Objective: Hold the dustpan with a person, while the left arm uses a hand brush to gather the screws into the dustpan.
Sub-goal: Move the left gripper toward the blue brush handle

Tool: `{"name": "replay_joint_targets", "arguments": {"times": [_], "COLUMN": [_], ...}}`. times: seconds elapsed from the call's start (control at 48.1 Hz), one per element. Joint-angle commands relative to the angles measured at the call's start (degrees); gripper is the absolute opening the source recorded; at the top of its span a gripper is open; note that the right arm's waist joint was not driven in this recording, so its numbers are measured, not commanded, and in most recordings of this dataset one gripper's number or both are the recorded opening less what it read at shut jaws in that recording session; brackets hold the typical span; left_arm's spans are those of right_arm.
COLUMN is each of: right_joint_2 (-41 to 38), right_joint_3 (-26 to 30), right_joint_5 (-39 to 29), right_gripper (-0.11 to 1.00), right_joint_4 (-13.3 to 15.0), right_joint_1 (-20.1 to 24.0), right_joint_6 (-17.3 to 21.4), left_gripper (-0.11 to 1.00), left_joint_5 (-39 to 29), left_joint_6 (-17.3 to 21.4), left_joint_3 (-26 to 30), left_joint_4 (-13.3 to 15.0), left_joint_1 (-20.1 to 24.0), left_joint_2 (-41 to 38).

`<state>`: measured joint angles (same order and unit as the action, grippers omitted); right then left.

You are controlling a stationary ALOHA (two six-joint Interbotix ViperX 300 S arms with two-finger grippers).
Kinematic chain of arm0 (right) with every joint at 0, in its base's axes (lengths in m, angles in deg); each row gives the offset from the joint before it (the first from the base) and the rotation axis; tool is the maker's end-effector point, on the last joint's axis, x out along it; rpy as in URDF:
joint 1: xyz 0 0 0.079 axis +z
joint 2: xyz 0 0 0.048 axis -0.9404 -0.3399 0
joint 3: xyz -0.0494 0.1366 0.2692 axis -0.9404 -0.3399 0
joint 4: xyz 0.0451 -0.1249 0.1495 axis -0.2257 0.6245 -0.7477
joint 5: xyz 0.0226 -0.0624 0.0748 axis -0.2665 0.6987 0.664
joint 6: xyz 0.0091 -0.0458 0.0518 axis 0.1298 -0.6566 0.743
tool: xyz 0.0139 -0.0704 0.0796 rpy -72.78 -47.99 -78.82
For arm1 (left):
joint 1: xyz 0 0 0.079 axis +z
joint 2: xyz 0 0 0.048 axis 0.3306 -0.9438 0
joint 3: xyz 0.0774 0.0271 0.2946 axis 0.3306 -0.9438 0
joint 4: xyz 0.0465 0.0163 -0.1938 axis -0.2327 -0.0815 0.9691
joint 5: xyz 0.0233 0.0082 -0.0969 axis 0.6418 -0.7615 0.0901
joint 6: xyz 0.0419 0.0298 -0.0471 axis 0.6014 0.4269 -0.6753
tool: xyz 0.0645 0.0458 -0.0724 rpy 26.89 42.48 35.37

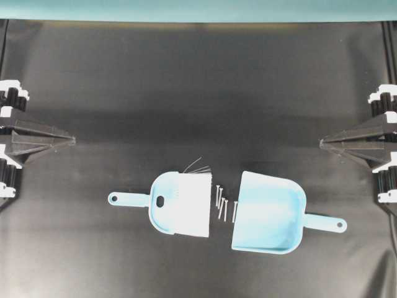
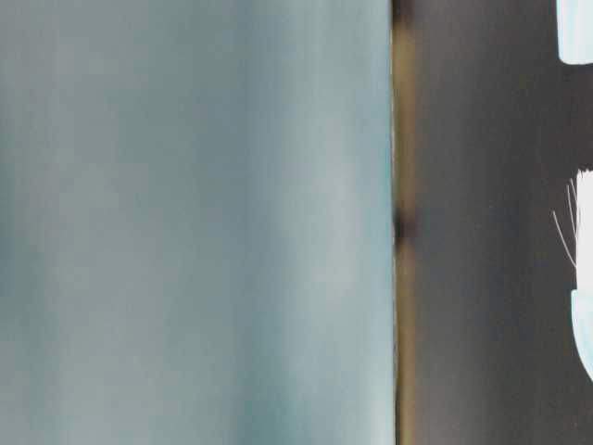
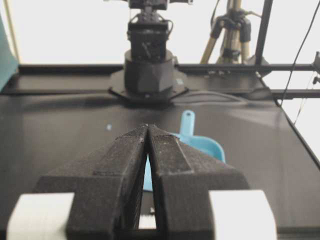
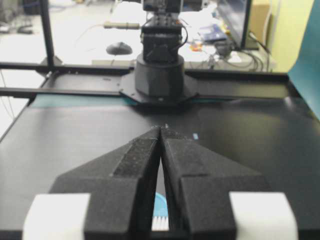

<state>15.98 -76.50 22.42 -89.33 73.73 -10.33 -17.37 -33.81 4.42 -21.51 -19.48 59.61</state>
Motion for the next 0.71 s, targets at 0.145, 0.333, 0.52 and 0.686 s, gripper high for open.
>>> {"name": "replay_joint_targets", "arguments": {"times": [0.145, 0.333, 0.52, 0.686], "right_joint_2": [0.8, 3.4, 6.0, 7.9], "right_joint_3": [0.3, 0.1, -1.0, -2.6], "right_joint_5": [-7.3, -13.7, -15.6, -16.7], "right_gripper": [0.01, 0.01, 0.01, 0.01], "right_joint_4": [-0.1, -0.1, -0.1, -0.1], "right_joint_1": [0.0, 0.0, 0.0, 0.0], "right_joint_6": [0.7, 0.8, 0.1, 0.1], "left_gripper": [0.0, 0.0, 0.0, 0.0], "left_joint_5": [-18.3, -24.1, -25.4, -19.9], "left_joint_6": [-7.7, -9.4, -9.8, -9.8], "left_joint_3": [3.5, 3.4, 2.8, 1.9], "left_joint_4": [-2.5, -2.5, -2.5, -2.5], "left_joint_1": [-3.5, -5.8, -6.7, -6.8], "left_joint_2": [-9.1, -14.4, -19.0, -22.0]}}
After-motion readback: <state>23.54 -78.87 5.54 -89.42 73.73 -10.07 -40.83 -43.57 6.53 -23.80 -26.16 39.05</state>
